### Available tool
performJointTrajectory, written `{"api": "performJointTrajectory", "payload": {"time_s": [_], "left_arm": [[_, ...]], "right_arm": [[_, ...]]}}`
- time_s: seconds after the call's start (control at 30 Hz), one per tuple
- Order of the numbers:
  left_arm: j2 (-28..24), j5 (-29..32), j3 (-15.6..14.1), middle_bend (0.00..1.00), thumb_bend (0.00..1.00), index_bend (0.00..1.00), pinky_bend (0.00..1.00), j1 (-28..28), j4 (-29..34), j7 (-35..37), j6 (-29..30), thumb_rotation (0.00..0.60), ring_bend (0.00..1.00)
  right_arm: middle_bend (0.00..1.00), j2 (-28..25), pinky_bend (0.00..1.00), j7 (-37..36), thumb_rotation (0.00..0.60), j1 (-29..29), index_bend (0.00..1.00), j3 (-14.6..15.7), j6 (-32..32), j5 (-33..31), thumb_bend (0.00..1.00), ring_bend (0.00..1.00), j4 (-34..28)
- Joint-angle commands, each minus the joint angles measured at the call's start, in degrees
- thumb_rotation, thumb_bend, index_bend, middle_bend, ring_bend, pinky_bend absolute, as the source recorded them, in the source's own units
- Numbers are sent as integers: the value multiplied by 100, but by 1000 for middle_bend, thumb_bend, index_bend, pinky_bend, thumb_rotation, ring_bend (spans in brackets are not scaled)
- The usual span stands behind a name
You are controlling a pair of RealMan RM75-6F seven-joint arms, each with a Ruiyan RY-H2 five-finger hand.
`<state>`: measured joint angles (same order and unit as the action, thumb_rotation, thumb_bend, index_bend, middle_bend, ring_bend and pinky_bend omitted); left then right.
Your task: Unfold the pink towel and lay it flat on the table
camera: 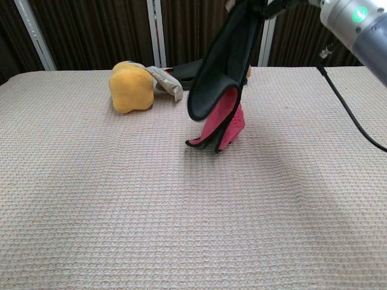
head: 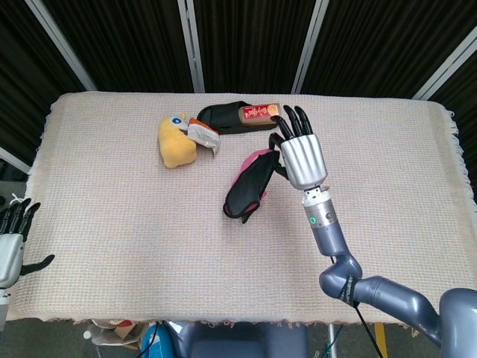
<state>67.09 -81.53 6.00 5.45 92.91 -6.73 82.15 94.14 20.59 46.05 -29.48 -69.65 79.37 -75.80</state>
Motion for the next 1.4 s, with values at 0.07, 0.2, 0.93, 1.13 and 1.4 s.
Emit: {"api": "performJointTrajectory", "payload": {"time_s": [0.07,0.2,0.93,1.13,1.4], "left_arm": [[163,103,177,0,32,0,0,287,139,-215,-252,600,0],[328,207,278,0,43,0,0,492,168,-361,-436,600,0],[1170,448,682,0,43,0,0,1555,106,-670,-1185,600,0],[1227,491,661,0,43,0,0,1603,4,-626,-1190,600,0],[1176,513,684,0,43,0,0,1690,-41,-481,-1197,600,0]], "right_arm": [[282,-220,113,402,600,355,672,-274,193,-163,625,111,-153],[282,-247,117,586,600,619,672,-464,327,-373,625,112,-56],[305,-415,120,1839,600,1372,696,-408,299,-595,625,125,352],[308,-523,121,2346,600,1337,701,-404,179,-863,635,127,177],[315,-623,121,3844,600,1281,713,-489,-303,-1706,659,131,-679]]}}
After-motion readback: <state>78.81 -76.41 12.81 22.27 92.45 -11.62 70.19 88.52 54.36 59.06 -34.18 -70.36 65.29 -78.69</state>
